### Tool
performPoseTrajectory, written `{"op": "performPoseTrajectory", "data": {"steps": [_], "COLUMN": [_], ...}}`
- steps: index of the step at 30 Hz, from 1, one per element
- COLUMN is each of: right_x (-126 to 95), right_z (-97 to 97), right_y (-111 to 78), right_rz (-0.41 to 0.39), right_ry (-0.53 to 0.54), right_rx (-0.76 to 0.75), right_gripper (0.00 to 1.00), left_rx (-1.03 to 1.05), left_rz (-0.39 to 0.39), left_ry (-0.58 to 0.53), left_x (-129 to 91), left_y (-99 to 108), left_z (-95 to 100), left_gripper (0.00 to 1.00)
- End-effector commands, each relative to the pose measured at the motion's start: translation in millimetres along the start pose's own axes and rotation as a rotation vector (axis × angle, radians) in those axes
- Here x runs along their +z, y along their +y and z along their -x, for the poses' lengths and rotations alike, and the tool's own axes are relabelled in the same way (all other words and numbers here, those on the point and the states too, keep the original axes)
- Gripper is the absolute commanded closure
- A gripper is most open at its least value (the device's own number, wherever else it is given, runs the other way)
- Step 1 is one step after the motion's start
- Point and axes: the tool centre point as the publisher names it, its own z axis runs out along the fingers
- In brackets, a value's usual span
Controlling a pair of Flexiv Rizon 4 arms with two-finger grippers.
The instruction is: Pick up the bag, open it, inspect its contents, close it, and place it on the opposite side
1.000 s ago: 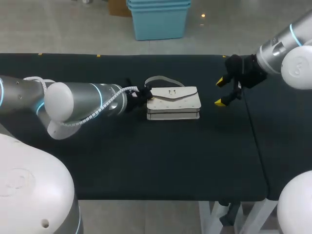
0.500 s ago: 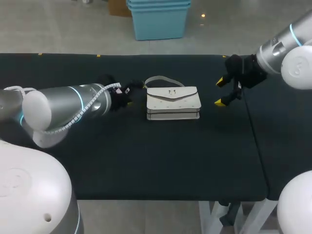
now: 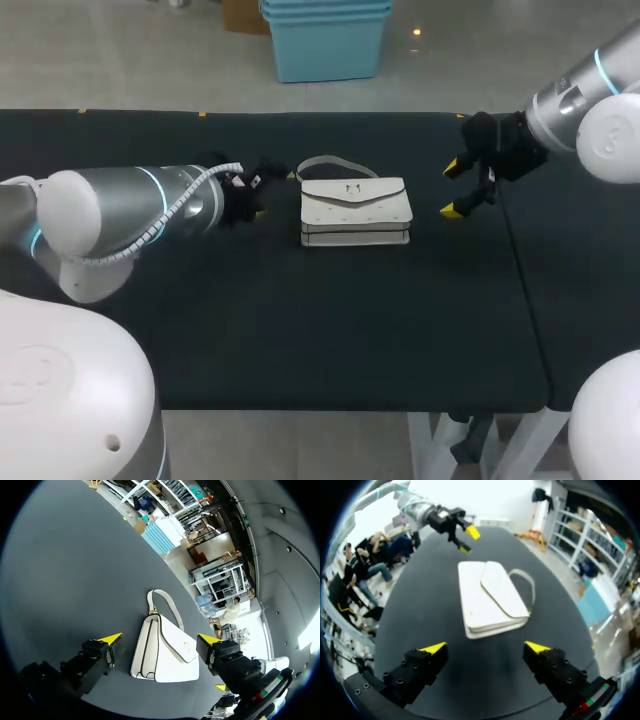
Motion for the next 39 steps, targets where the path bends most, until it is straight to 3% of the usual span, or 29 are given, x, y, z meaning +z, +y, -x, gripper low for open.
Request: {"op": "performPoseTrajectory", "data": {"steps": [1,13,17,21,27,39], "right_x": [0.7,0.7,0.7,0.7,0.7,0.7], "right_z": [0.5,0.5,0.5,0.5,0.5,0.5], "right_y": [0.4,0.4,0.4,0.4,0.4,0.4], "right_rz": [-0.002,-0.002,-0.002,-0.002,-0.002,-0.002], "right_ry": [0.000,0.000,0.000,0.000,0.000,0.000], "right_rx": [0.001,0.001,0.001,0.001,0.001,0.001], "right_gripper": [0.00,0.00,0.00,0.00,0.00,0.00], "left_rx": [-0.048,0.027,0.059,0.011,-0.060,-0.007], "left_rz": [0.953,0.949,0.946,0.890,0.860,0.914], "left_ry": [-0.036,-0.113,-0.201,-0.319,-0.400,-0.458], "left_x": [-3.4,-13.3,-13.8,-8.7,-4.6,-13.1], "left_y": [-4.1,-2.9,0.8,1.4,-2.7,-2.3], "left_z": [2.3,7.6,8.7,10.9,12.6,4.9], "left_gripper": [0.00,0.00,0.00,0.00,0.00,0.00]}}
